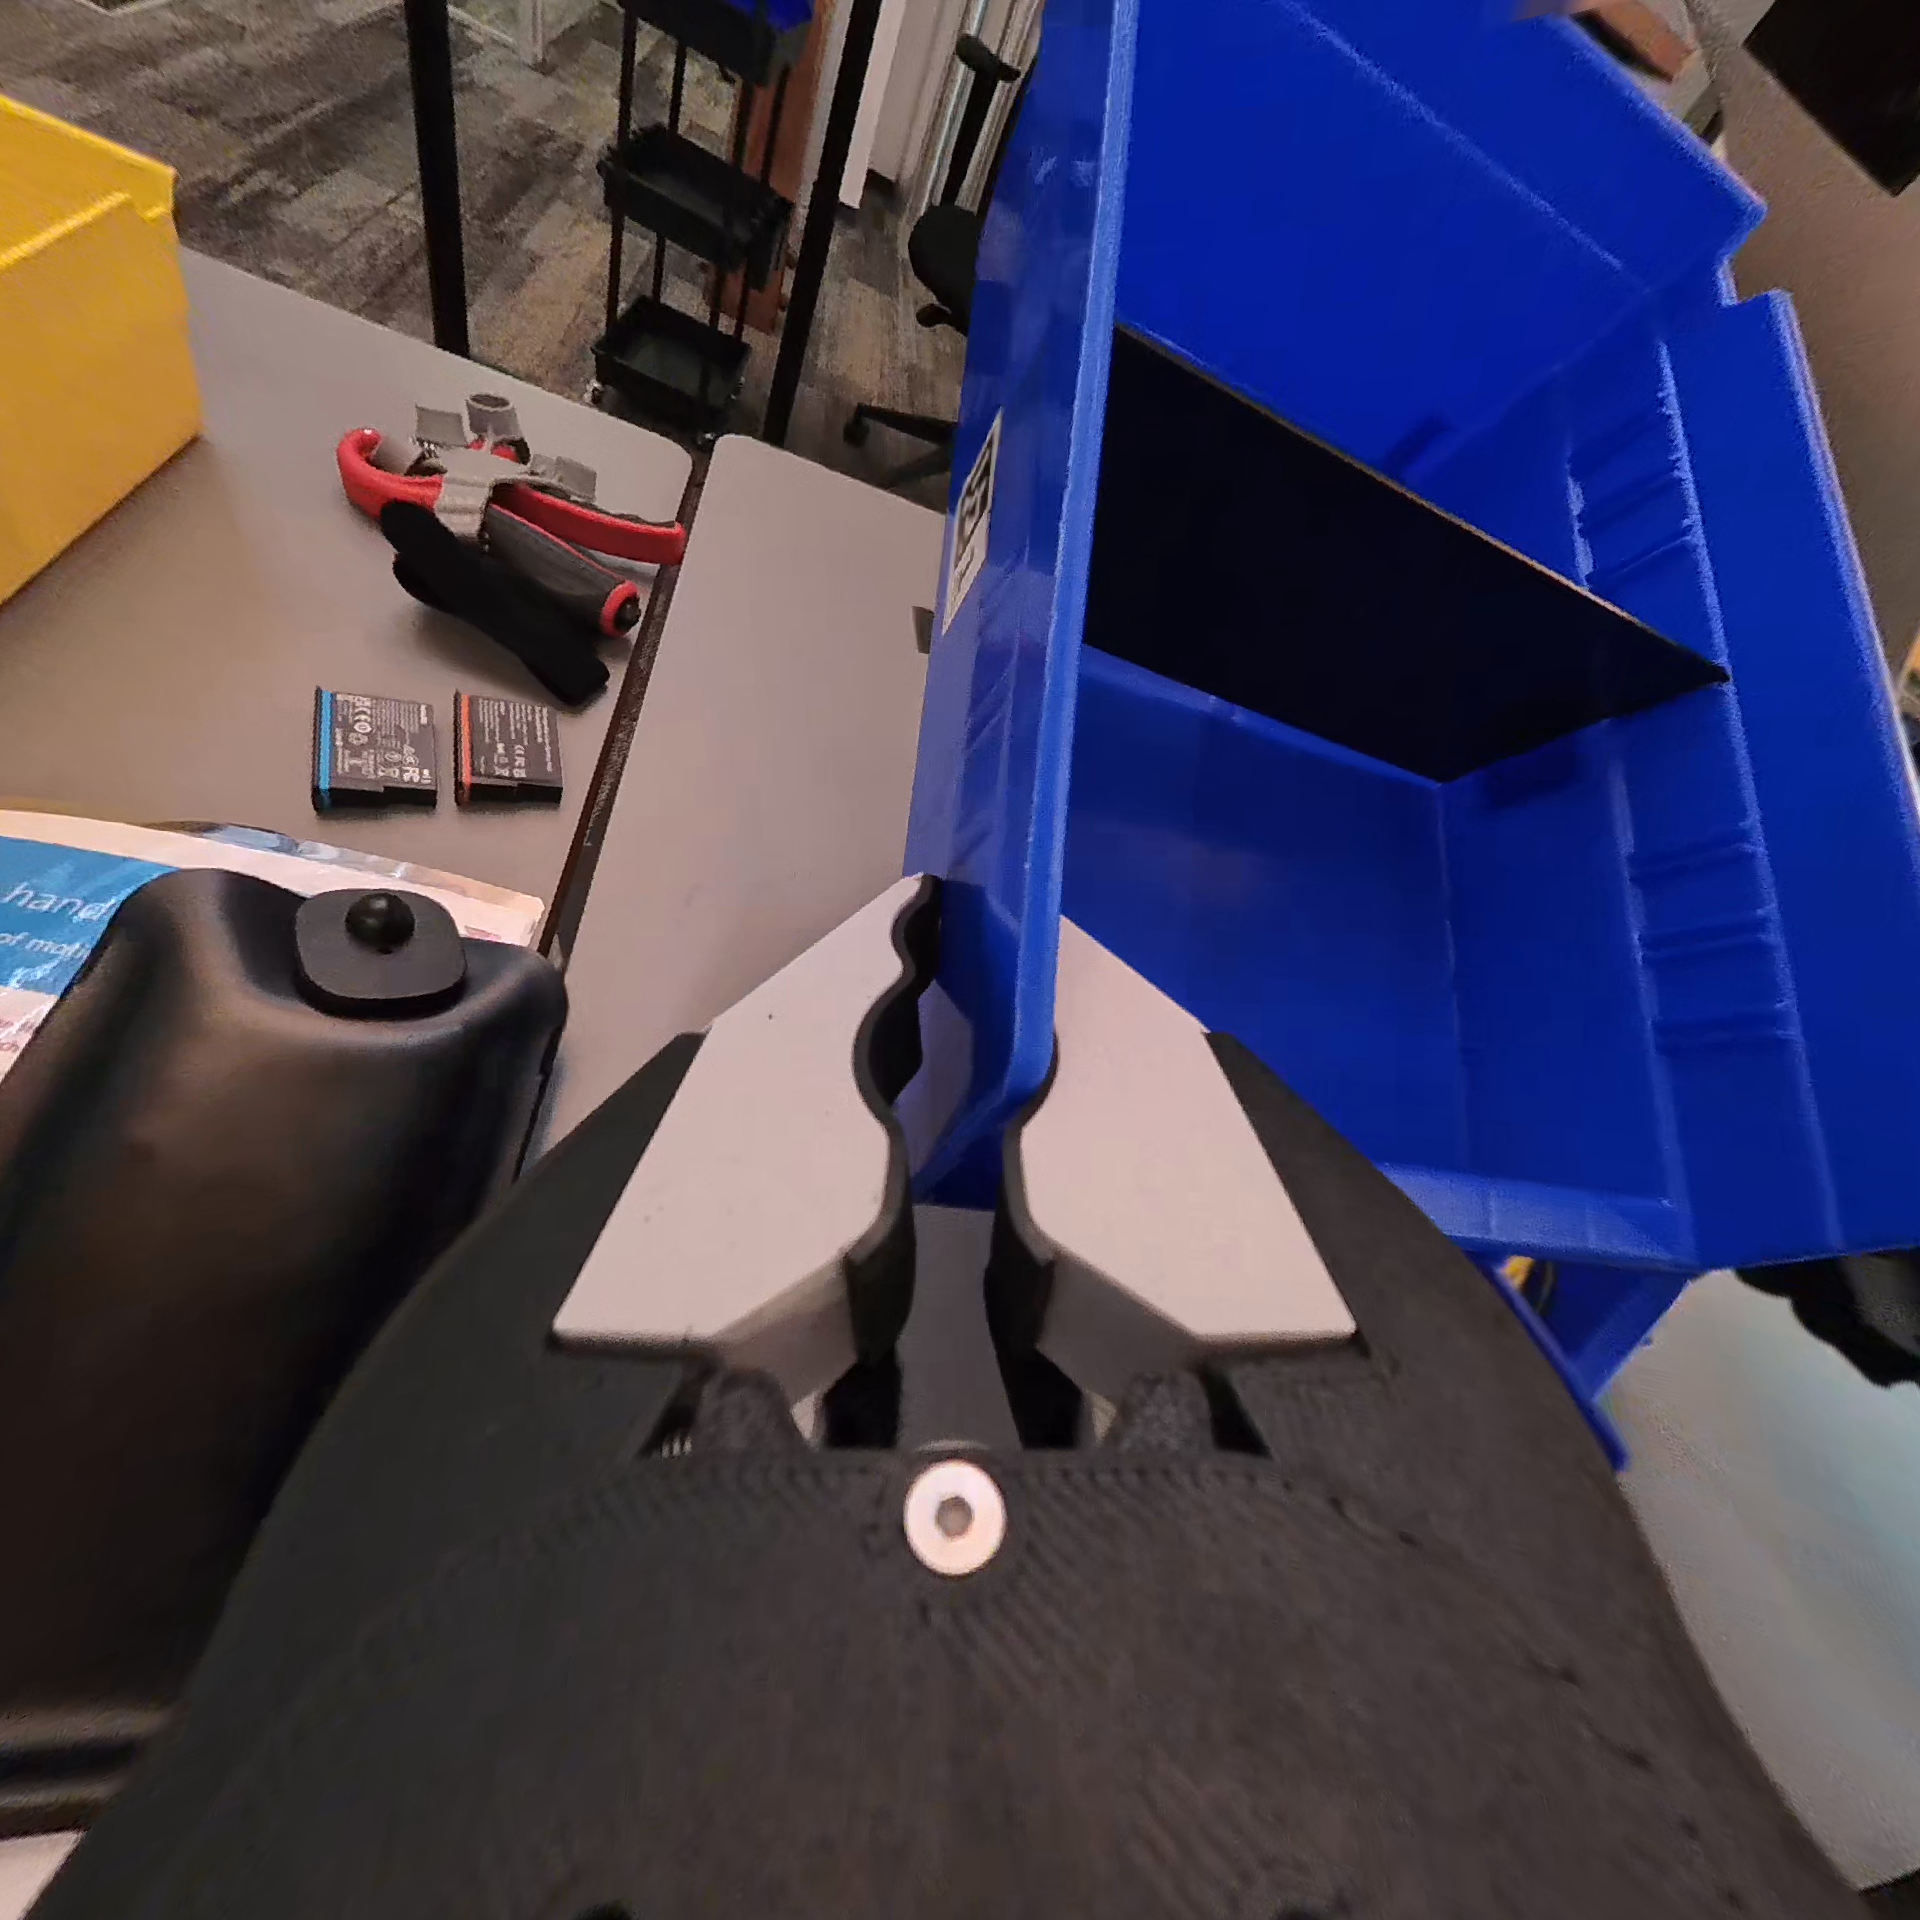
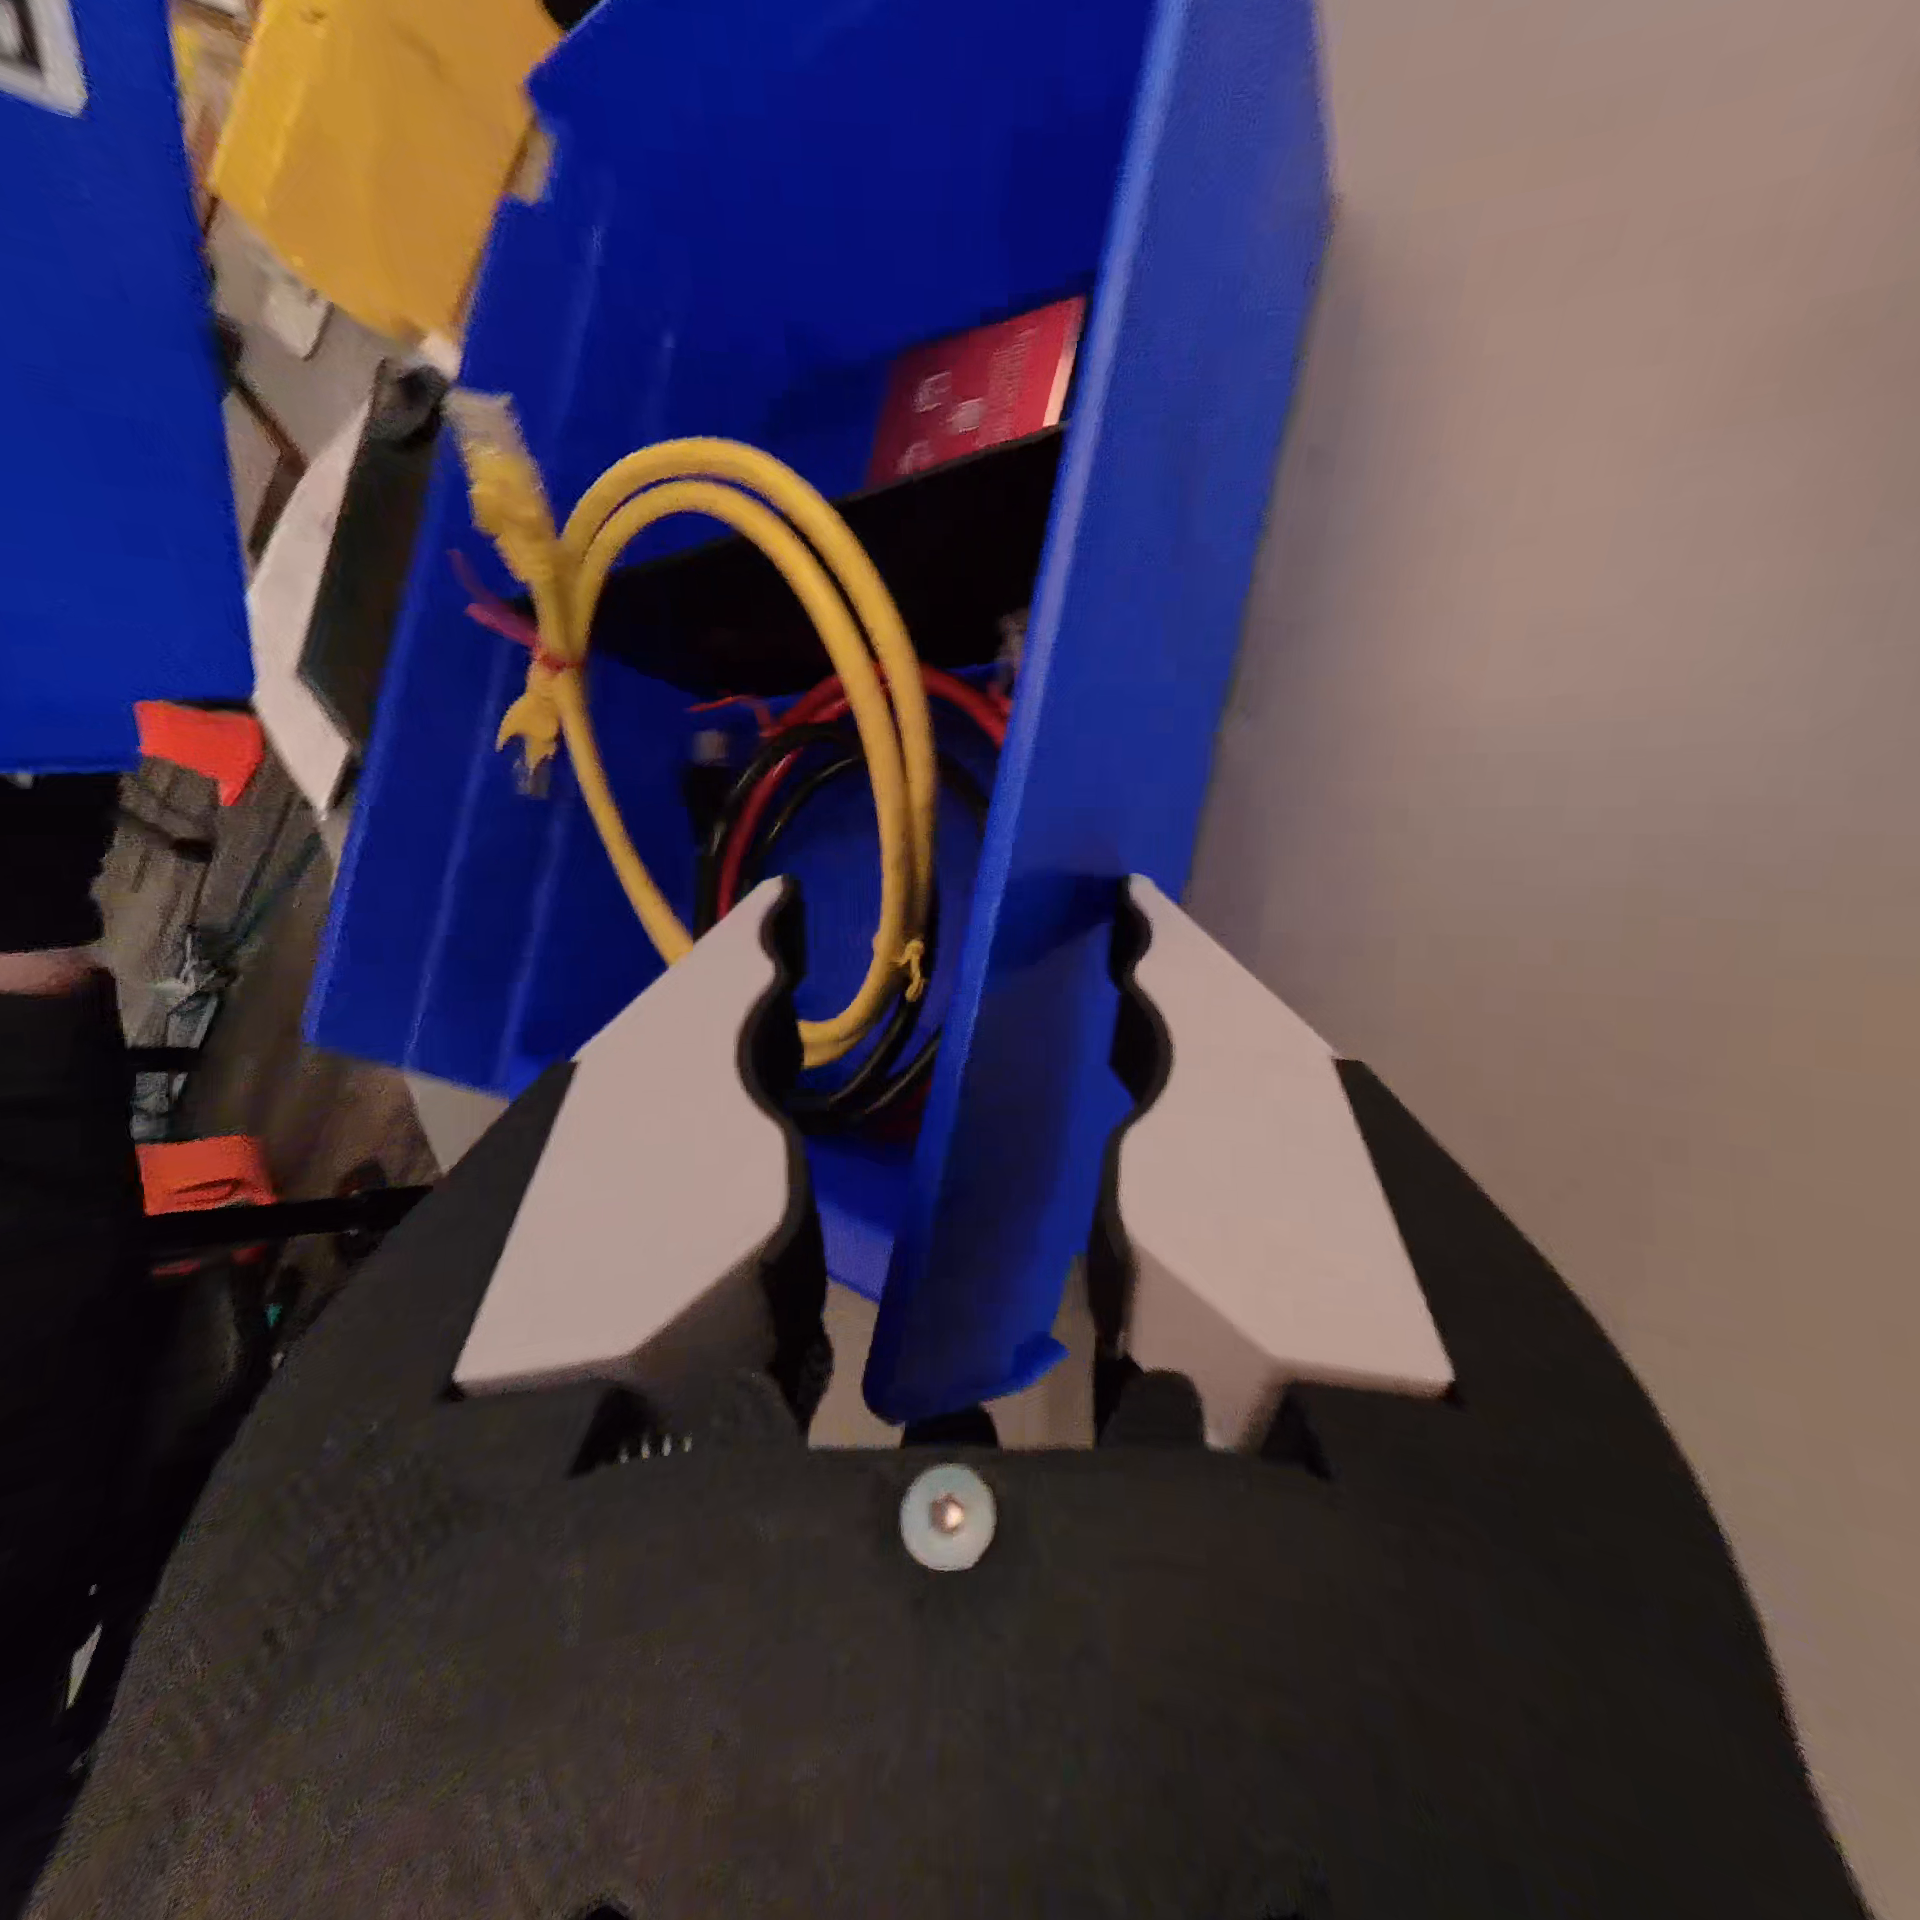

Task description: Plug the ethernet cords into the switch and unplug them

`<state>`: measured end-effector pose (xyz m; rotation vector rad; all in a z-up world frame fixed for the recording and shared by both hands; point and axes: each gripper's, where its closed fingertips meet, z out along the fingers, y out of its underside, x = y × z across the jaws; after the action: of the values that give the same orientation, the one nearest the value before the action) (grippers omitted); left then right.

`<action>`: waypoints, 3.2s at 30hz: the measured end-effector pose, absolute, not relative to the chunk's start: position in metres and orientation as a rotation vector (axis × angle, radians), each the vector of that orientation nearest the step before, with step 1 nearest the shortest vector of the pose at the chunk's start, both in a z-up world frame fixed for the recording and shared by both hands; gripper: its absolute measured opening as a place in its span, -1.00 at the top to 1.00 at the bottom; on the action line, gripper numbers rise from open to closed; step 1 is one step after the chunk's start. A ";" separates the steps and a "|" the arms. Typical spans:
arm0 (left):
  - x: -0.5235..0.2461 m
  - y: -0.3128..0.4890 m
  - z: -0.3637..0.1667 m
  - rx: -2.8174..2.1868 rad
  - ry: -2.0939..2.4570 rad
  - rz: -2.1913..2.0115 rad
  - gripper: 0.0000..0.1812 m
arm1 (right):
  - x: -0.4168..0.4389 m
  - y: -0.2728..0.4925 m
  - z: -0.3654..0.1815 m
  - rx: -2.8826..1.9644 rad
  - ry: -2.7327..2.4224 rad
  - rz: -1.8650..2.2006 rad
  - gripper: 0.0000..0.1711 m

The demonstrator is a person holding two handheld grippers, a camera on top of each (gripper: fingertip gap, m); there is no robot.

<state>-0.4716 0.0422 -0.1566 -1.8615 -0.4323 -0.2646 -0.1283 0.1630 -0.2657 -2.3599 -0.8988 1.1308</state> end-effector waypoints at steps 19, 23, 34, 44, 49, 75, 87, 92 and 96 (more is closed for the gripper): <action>-0.420 0.056 -0.107 -1.817 -0.280 -0.328 0.97 | -0.277 0.048 -0.256 -2.163 -1.010 1.504 -0.18; -0.411 0.058 -0.103 -1.829 -0.251 -0.314 0.97 | -0.252 0.069 -0.234 -2.083 -1.030 1.425 -0.25; -0.284 0.103 -0.109 -1.896 -0.062 -0.294 0.95 | -0.067 0.114 -0.127 -1.736 -0.803 1.380 -0.14; -0.090 0.180 -0.164 -2.015 0.180 -0.427 0.93 | 0.076 0.149 -0.144 -1.779 -0.492 1.187 -0.36; 0.010 0.210 -0.187 -2.042 0.297 -0.552 0.88 | 0.161 0.175 -0.162 -1.831 -0.353 1.017 -0.46; 0.294 0.237 -0.279 -2.266 0.651 -0.900 0.45 | 0.419 0.334 -0.231 -2.068 -0.194 0.776 0.02; 0.317 0.239 -0.256 -2.241 0.514 -1.279 0.22 | 0.447 0.389 -0.241 -2.004 -0.294 0.822 0.00; 0.244 0.170 -0.195 -2.133 0.644 -1.372 0.26 | 0.487 0.383 -0.197 -1.910 -0.317 0.361 -0.26; 0.086 0.142 -0.158 -2.094 0.606 -0.937 0.28 | 0.483 0.349 -0.146 -1.810 -0.402 0.175 -0.26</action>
<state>0.0862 0.1425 -0.1576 -2.0944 0.6058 -0.9367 0.4831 0.3491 -0.1463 -1.8099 -0.4016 0.1750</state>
